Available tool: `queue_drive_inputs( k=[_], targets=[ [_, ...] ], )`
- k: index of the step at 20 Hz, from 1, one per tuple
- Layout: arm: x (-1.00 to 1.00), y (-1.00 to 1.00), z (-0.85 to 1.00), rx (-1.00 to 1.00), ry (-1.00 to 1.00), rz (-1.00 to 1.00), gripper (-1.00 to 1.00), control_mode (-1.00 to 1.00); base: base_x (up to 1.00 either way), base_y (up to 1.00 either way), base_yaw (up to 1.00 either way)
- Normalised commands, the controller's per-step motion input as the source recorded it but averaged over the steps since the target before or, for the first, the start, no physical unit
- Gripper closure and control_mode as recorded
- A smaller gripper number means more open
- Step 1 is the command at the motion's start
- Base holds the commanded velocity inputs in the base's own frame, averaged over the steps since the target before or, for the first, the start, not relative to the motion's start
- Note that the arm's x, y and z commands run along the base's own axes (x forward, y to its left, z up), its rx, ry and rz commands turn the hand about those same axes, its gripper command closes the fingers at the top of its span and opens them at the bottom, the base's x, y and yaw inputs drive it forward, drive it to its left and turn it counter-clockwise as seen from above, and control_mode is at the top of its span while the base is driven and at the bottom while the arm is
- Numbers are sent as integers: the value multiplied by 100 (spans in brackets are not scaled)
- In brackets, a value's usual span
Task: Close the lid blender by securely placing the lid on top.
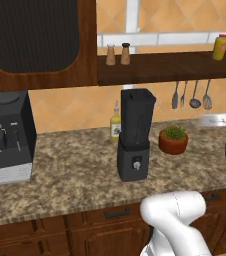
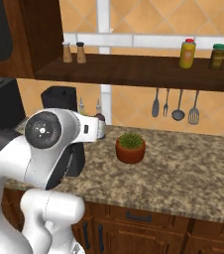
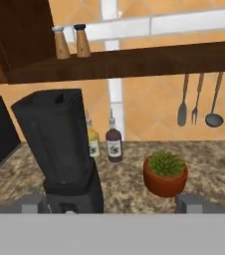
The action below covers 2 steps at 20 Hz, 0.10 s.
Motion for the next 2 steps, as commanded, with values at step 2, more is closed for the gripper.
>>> queue_drive_inputs(
  k=[2],
  targets=[
    [-19,-35,0,1,0,2,-100,-100,0,0,0]
  ],
)
